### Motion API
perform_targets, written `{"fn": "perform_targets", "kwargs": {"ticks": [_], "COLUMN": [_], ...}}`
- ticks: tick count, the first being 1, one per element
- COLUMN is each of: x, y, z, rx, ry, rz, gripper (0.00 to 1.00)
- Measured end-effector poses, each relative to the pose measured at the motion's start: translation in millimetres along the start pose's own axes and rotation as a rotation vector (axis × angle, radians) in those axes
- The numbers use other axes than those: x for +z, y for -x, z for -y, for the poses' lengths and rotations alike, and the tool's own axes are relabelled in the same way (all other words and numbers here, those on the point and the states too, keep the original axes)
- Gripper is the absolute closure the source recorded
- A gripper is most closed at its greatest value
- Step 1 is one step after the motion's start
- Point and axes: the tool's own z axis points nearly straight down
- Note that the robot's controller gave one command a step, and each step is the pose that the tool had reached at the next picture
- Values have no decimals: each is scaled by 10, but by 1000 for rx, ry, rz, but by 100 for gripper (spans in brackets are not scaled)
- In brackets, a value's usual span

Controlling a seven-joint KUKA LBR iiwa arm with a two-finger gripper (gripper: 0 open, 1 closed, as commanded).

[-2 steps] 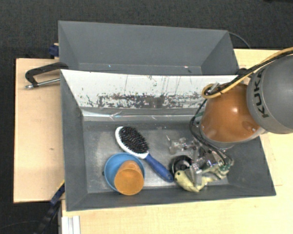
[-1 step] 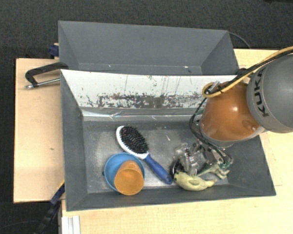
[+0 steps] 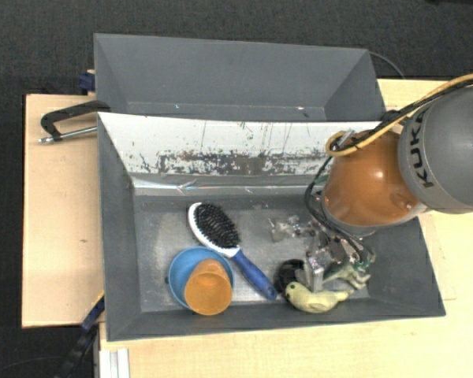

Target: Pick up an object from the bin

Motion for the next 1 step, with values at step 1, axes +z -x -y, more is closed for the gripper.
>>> {"fn": "perform_targets", "kwargs": {"ticks": [1], "x": [6], "y": [-15], "z": [5], "rx": [-1], "ry": [-1], "rz": [-3], "gripper": [100]}}
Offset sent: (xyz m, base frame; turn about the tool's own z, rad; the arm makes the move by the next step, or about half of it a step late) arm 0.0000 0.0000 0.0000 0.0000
